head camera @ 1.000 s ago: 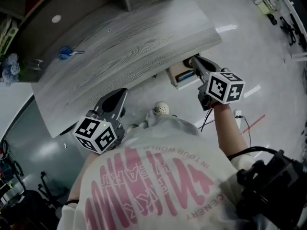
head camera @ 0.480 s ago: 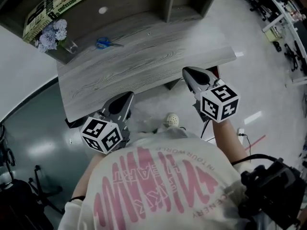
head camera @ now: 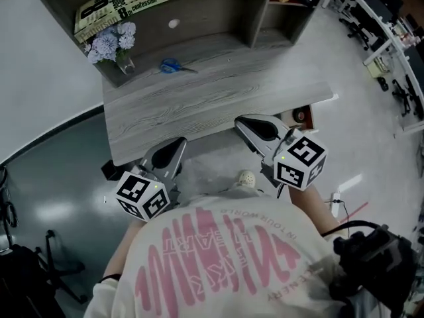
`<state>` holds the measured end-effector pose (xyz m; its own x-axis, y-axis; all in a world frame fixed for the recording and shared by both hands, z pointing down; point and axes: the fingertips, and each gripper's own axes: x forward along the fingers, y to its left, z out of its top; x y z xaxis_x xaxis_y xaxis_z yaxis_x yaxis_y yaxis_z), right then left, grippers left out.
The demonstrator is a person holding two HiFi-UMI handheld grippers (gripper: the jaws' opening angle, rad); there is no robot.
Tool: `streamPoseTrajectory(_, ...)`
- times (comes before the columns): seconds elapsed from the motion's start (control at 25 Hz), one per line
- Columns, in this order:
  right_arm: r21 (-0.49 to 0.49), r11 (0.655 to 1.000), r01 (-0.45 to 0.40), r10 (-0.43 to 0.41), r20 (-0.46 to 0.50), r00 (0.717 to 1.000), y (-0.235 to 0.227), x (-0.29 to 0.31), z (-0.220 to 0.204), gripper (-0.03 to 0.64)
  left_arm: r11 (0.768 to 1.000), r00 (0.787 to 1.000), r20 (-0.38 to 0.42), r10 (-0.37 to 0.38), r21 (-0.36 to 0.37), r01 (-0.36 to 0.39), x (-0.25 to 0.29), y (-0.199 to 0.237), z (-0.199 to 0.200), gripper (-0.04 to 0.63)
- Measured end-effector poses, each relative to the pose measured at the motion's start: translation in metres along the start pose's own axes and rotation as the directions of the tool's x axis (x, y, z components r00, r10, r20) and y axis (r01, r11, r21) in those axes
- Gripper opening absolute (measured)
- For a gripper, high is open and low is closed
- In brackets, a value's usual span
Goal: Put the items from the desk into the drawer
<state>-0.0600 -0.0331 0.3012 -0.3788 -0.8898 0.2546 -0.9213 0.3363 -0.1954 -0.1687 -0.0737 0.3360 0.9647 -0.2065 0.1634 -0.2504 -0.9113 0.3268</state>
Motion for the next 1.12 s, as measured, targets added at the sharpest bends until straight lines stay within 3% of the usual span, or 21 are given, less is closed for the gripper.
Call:
streamPoseTrajectory(0.12, -0.161, 0.986, -0.045, 0.041, -0.033, 0.999, 0.025, 0.012, 0.004, 0.003, 1.000, 0.999, 0.030, 0.025, 0.004, -0.025, -0.015, 0.011, 0.006, 0.018)
streamPoseTrajectory(0.2, -0.216, 0.973, -0.079, 0.072, -0.041, 0.997, 0.040, 0.018, 0.008, 0.003, 0.999, 0.998, 0.036, 0.044, 0.000, -0.044, -0.025, 0.017, 0.006, 0.018)
streamPoseTrajectory(0.6, -0.277, 0.953, -0.126, 0.113, -0.063, 0.992, 0.061, 0.039, 0.021, 0.003, 0.996, 0.995, 0.037, 0.092, 0.011, -0.093, -0.050, 0.036, 0.010, 0.018)
streamPoseTrajectory(0.88, -0.279, 0.954, -0.110, 0.097, -0.058, 0.994, 0.061, 0.052, 0.020, 0.003, 0.995, 0.989, 0.112, 0.097, -0.028, -0.094, -0.073, 0.045, 0.019, 0.020)
streamPoseTrajectory(1.12, -0.264, 0.961, -0.079, 0.055, -0.097, 0.994, 0.048, 0.068, 0.010, 0.005, 0.988, 0.982, 0.116, 0.147, -0.057, -0.141, -0.086, 0.059, 0.010, 0.020)
